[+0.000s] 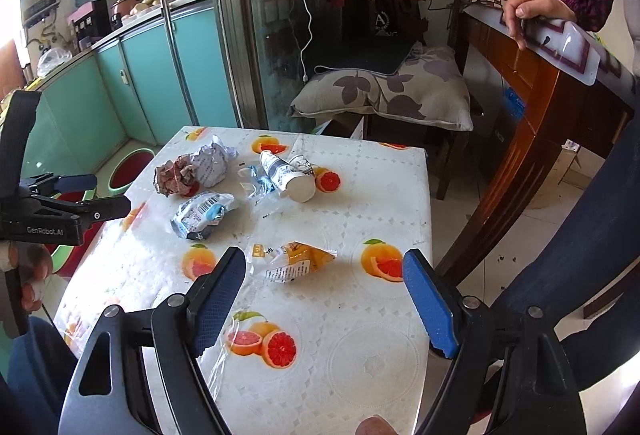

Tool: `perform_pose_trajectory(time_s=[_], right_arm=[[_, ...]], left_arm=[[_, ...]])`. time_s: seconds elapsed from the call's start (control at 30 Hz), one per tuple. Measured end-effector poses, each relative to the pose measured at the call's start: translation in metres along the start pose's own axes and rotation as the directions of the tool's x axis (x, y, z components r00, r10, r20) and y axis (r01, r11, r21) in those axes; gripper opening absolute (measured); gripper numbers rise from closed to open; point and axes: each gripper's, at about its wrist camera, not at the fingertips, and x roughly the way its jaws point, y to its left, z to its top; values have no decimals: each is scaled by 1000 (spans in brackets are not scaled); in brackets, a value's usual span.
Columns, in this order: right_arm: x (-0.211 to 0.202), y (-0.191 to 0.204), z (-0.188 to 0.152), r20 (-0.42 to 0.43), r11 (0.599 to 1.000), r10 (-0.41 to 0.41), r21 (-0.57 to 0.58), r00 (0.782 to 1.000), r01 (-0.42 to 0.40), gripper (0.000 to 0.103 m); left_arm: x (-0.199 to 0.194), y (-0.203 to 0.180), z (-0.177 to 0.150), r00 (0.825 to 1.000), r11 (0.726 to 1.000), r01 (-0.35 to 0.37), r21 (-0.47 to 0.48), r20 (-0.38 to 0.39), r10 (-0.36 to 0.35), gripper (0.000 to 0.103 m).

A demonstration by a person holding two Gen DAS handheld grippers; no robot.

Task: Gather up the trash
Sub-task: 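Move the left gripper to the table and grasp the white barcode snack bag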

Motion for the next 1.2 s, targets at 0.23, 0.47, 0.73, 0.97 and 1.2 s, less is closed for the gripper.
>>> perform_pose_trajectory(time_s=[0.23, 0.47, 0.73, 0.97, 1.2], right_arm=[[26, -2, -4, -37, 1000, 6, 20, 999, -6, 81], [50, -9, -9, -69, 999, 13, 49, 998, -10, 81], [71, -11, -18, -96, 996, 34, 80, 995, -27, 81], [78, -13, -22, -105, 995, 39, 94, 994, -29, 81], [83, -11, -23, -118, 995, 48, 92, 992, -37, 81]], left_arm=[[56, -14, 8, 996, 999, -5, 47, -91, 9, 103], [118, -15, 13, 977, 997, -40, 59, -206, 52, 103], [146, -16, 15, 968, 997, -58, 47, -242, 68, 103], [153, -11, 14, 962, 998, -55, 29, -265, 61, 84], [147, -19, 21, 962, 997, -23, 79, -269, 44, 34]])
